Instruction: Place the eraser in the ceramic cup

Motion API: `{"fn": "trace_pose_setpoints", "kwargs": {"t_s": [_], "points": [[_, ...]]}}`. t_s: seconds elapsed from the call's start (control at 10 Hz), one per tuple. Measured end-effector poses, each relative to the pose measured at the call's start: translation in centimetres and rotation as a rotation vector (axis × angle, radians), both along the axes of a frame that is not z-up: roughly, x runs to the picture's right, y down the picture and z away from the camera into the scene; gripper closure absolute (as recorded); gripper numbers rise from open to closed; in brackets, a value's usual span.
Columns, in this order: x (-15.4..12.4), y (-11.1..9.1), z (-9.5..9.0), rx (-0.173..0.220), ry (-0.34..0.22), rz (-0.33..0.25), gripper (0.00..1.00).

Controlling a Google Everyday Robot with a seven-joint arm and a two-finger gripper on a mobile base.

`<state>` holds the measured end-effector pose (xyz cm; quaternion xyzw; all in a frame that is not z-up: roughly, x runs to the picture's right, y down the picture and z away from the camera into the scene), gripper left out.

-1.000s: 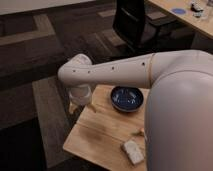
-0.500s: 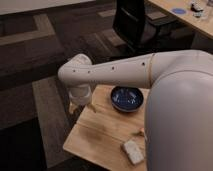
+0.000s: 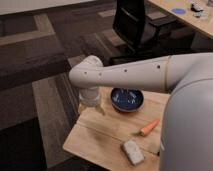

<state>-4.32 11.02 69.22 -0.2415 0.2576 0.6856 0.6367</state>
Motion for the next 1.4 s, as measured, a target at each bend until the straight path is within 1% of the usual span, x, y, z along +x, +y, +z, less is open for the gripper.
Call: {"fn": "trace_pose_setpoints", "kwargs": {"t_s": [0.2, 0.3, 0.4, 0.5, 0.6, 0.7, 1.0, 1.1, 1.2, 1.3, 1.4], "points": [[4.4, -0.6, -1.4, 0.001, 0.054, 0.008, 0.35], [7.4, -0.8, -2.2, 0.012, 0.098, 0.009, 0.35], [10.9, -0.4, -3.4, 0.018, 0.135, 0.025, 0.35], [15.4, 0.7, -5.4, 0.032, 0.172, 0.111, 0.35], [17.3, 1.2, -6.5, 0.047, 0.191, 0.152, 0.35], [18.0, 1.4, -6.9, 0.053, 0.197, 0.166, 0.35], [17.8, 1.4, -6.9, 0.053, 0.194, 0.164, 0.35], [18.0, 1.5, -6.9, 0.051, 0.201, 0.172, 0.35], [20.6, 2.2, -7.5, 0.047, 0.269, 0.224, 0.35], [23.8, 3.4, -8.5, 0.045, 0.352, 0.288, 0.35], [25.0, 4.0, -9.0, 0.044, 0.383, 0.314, 0.35]]}}
